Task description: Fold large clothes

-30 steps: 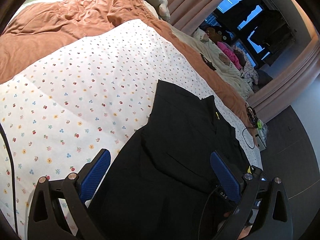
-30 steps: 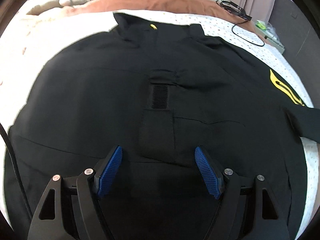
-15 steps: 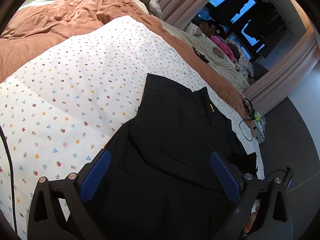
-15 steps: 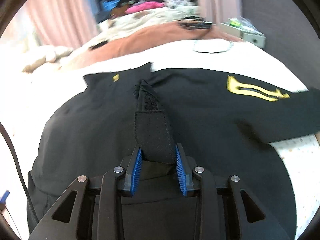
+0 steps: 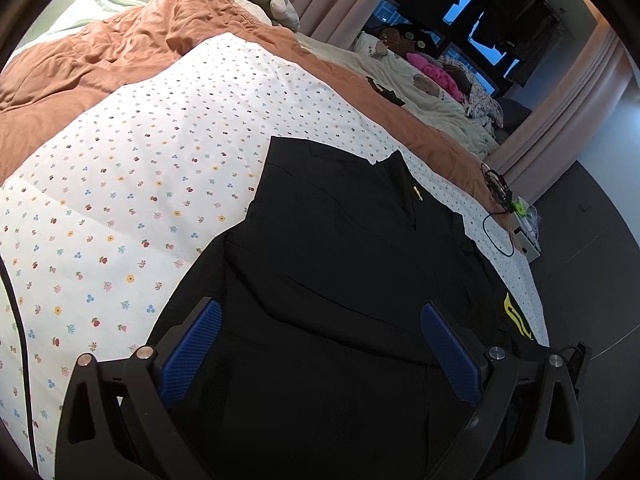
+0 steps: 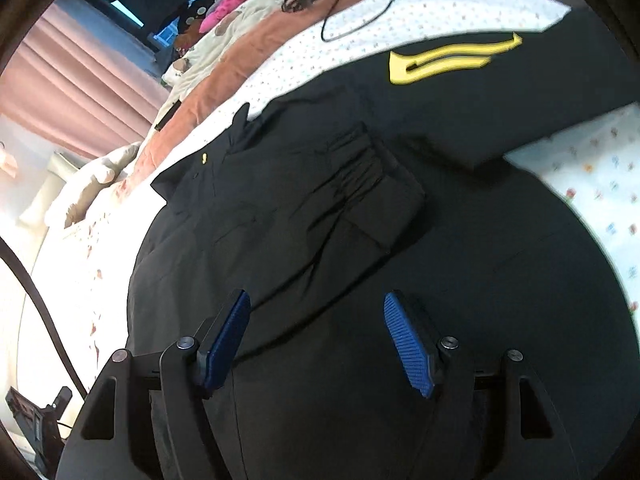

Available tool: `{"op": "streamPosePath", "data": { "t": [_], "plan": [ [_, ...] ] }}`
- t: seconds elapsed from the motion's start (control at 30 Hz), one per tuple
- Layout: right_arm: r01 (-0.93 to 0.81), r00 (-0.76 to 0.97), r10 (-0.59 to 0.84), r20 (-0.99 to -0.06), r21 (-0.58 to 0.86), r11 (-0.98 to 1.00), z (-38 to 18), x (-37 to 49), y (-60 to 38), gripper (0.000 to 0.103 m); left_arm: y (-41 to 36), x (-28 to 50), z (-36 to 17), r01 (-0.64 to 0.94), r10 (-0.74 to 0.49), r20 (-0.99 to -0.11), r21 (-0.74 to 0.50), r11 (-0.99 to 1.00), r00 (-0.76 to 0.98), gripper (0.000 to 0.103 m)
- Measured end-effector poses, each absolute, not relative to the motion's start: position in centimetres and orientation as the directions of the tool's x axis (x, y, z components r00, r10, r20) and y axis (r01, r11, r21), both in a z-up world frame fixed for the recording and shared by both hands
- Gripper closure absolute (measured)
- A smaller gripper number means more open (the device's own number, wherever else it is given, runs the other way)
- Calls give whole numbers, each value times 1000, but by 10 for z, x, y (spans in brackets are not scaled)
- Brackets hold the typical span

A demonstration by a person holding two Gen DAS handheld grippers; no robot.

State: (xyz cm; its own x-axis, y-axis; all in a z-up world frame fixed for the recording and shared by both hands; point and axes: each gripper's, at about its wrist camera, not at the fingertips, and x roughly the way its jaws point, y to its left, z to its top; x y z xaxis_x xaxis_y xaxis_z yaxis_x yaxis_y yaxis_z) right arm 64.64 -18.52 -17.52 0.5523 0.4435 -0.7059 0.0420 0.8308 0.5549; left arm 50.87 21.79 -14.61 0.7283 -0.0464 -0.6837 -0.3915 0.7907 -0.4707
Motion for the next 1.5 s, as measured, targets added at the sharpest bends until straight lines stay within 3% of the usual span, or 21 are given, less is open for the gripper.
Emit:
{"op": "streamPosePath", "data": {
  "t": [0.2,0.3,0.47,0.57,0.63,0.67,0.7,0.77,0.9,1.03,1.43,1.5],
  "plan": [
    [78,534,429,-729,548,833,-187,684,-201,95,215,517,-154,-403,-39,-705,-449,797,708,1],
    [77,549,425,-720,550,832,-190,696,-204,101,213,520,-157,-408,-31,-713,-436,802,700,1],
    [49,580,409,-704,532,845,-182,692,-193,102,210,523,-159,-412,-19,-723,-414,812,690,1],
    [41,557,433,-709,544,838,-185,695,-193,100,208,523,-159,-408,-17,-722,-410,816,692,1],
    [40,546,468,-695,579,814,-184,694,-201,93,207,523,-158,-406,-14,-716,-411,816,698,1],
    [43,553,475,-685,592,805,-182,693,-207,81,205,523,-157,-401,-14,-712,-411,818,702,1],
    [53,573,467,-673,600,798,-178,688,-217,58,203,523,-155,-393,-15,-707,-410,823,707,1],
    [63,617,456,-641,618,784,-170,679,-235,35,198,525,-152,-375,-17,-699,-405,834,715,1],
    [68,691,414,-592,624,778,-153,656,-273,35,188,529,-150,-351,-25,-686,-403,845,728,1],
    [147,734,316,-602,594,791,-152,639,-312,35,177,536,-152,-338,-21,-687,-384,859,726,1],
    [285,758,226,-612,622,729,-178,647,-376,35,138,571,-165,-262,-22,-710,-288,921,704,1],
    [294,770,209,-603,626,722,-178,647,-371,52,133,575,-167,-260,-25,-716,-286,922,698,1]
  ]
}}
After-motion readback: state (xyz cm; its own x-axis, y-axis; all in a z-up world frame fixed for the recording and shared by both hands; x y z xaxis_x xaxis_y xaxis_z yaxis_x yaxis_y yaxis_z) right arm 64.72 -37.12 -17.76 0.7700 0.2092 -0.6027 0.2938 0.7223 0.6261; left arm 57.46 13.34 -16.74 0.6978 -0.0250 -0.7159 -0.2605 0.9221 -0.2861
